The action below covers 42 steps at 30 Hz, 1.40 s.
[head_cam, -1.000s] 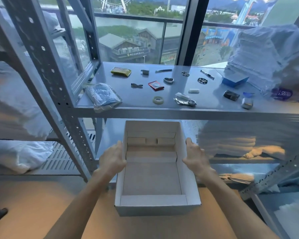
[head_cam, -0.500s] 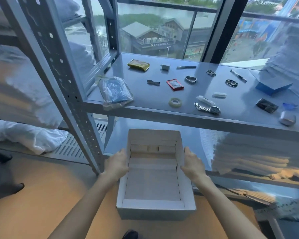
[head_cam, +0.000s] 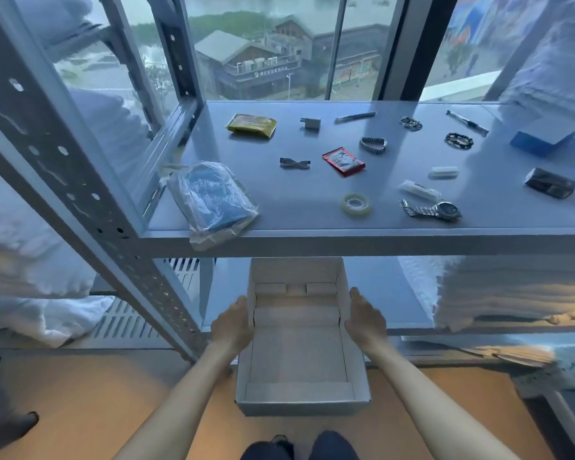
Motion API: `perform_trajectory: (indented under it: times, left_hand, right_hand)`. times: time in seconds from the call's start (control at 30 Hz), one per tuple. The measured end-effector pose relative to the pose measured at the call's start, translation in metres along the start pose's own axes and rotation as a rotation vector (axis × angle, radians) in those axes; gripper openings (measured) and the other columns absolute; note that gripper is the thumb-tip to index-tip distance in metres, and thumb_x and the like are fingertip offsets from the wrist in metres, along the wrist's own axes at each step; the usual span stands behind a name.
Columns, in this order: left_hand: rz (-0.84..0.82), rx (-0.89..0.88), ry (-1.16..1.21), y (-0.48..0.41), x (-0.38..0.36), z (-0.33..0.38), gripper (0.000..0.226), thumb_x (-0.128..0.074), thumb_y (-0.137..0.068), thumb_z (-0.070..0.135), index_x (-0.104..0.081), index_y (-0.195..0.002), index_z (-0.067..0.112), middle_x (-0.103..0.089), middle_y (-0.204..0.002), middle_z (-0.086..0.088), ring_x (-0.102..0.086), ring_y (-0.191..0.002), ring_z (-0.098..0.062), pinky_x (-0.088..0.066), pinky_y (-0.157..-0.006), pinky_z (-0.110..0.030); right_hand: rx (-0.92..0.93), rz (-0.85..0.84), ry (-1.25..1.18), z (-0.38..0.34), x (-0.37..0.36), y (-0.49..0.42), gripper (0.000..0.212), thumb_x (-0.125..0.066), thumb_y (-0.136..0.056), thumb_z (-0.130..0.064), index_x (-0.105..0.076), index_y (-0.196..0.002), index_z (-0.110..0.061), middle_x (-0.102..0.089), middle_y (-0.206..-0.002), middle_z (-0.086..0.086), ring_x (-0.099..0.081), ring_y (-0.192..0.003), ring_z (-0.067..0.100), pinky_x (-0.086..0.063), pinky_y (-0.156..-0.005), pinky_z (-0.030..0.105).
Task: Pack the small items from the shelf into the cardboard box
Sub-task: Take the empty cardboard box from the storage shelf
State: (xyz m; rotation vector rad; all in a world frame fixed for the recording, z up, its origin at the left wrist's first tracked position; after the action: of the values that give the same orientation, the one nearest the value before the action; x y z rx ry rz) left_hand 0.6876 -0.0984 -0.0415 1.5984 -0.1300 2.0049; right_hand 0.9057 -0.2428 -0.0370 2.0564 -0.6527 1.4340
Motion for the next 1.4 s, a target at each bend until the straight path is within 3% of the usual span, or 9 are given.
perform_trajectory:
  times: [0.1, 0.2, 0.37, 0.67, 0.77, 1.03, 1.2, 1.27, 1.4]
  left_hand:
    - [-0.015, -0.033, -0.012, -0.02, -0.017, -0.006, 0.023, -0.046, -0.079, 0.003, -0.031, -0.093, 0.014, -0.053, -0.097, -0.009, -0.057, -0.091, -0.033, -0.038, -0.067, -0.035]
    - [-0.031, -0.038, -0.039, -0.043, -0.038, -0.011, 0.024, -0.047, -0.08, 0.004, -0.034, -0.098, 0.012, -0.054, -0.102, -0.011, -0.057, -0.092, -0.034, -0.04, -0.069, -0.037]
    - [-0.047, -0.012, -0.054, -0.071, -0.076, -0.018, 0.023, -0.048, -0.081, 0.004, -0.03, -0.092, 0.014, -0.048, -0.088, -0.006, -0.048, -0.074, -0.028, -0.038, -0.062, -0.033]
    - [0.0, -0.014, -0.072, -0.117, -0.109, -0.009, 0.018, -0.047, -0.082, 0.004, -0.035, -0.094, 0.011, -0.057, -0.094, -0.011, -0.059, -0.085, -0.033, -0.038, -0.062, -0.033]
    - [-0.011, -0.011, -0.085, -0.13, -0.118, -0.008, 0.017, -0.045, -0.083, 0.004, -0.038, -0.098, 0.01, -0.058, -0.1, -0.012, -0.059, -0.087, -0.033, -0.039, -0.064, -0.034]
    - [0.074, -0.019, -0.069, -0.177, -0.13, -0.006, 0.027, -0.045, -0.082, 0.0, -0.04, -0.108, 0.007, -0.052, -0.094, -0.01, -0.058, -0.083, -0.033, -0.037, -0.061, -0.031]
    - [0.097, -0.002, -0.053, -0.19, -0.126, 0.001, 0.023, -0.044, -0.083, -0.003, -0.039, -0.103, 0.007, -0.057, -0.103, -0.012, -0.06, -0.087, -0.033, -0.037, -0.062, -0.032]
    - [0.054, 0.0, -0.097, -0.183, -0.123, 0.002, 0.02, -0.046, -0.088, 0.004, -0.038, -0.106, 0.008, -0.054, -0.11, -0.012, -0.059, -0.091, -0.031, -0.038, -0.064, -0.032]
    - [-0.006, -0.036, -0.203, -0.137, -0.093, 0.004, 0.044, -0.049, -0.092, 0.041, -0.039, -0.121, 0.01, -0.049, -0.12, -0.008, -0.052, -0.106, -0.026, -0.045, -0.076, -0.035]
  right_hand:
    - [0.002, 0.022, -0.012, 0.001, -0.02, -0.014, 0.036, -0.045, -0.084, 0.005, -0.039, -0.117, -0.008, -0.059, -0.1, 0.012, -0.062, -0.079, 0.031, -0.052, -0.065, 0.035]
    - [-0.003, 0.03, 0.012, 0.004, -0.04, -0.03, 0.03, -0.046, -0.084, 0.004, -0.041, -0.111, -0.008, -0.057, -0.092, 0.011, -0.058, -0.072, 0.029, -0.042, -0.058, 0.031]
    - [-0.003, 0.035, 0.05, 0.016, -0.07, -0.054, 0.028, -0.041, -0.081, 0.008, -0.041, -0.104, -0.008, -0.043, -0.08, 0.004, -0.042, -0.062, 0.026, -0.032, -0.054, 0.03]
    - [0.003, 0.039, 0.054, 0.03, -0.103, -0.098, 0.031, -0.042, -0.081, 0.01, -0.028, -0.09, -0.015, -0.043, -0.077, 0.004, -0.037, -0.05, 0.019, -0.023, -0.045, 0.023]
    - [0.0, 0.031, 0.07, 0.032, -0.112, -0.114, 0.029, -0.042, -0.079, 0.011, -0.03, -0.088, -0.013, -0.043, -0.077, 0.005, -0.043, -0.06, 0.026, -0.032, -0.053, 0.029]
    - [0.004, 0.073, 0.086, 0.033, -0.131, -0.158, 0.026, -0.039, -0.081, 0.011, -0.031, -0.087, -0.013, -0.043, -0.079, 0.007, -0.043, -0.064, 0.029, -0.034, -0.057, 0.032]
    - [0.002, 0.068, 0.078, 0.033, -0.128, -0.178, 0.015, -0.051, -0.086, 0.003, -0.043, -0.095, -0.007, -0.06, -0.092, 0.014, -0.06, -0.08, 0.034, -0.041, -0.06, 0.034]
    - [0.008, 0.027, 0.067, 0.03, -0.124, -0.172, 0.024, -0.056, -0.089, -0.007, -0.047, -0.111, -0.004, -0.06, -0.105, 0.015, -0.061, -0.09, 0.034, -0.048, -0.069, 0.037]
    - [0.073, -0.012, 0.103, 0.018, -0.099, -0.126, 0.05, -0.055, -0.092, -0.03, -0.037, -0.133, -0.008, -0.051, -0.122, 0.011, -0.052, -0.108, 0.028, -0.05, -0.083, 0.035]
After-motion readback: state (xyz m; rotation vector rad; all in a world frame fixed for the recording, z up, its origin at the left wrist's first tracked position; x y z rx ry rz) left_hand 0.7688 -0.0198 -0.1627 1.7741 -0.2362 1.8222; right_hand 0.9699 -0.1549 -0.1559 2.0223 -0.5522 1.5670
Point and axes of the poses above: each hand's wrist, its own y-axis away from the middle knuckle, its own x-axis out of the back of the hand, z = x × y, the point moved 6 cm from there along -y, towards the middle knuckle
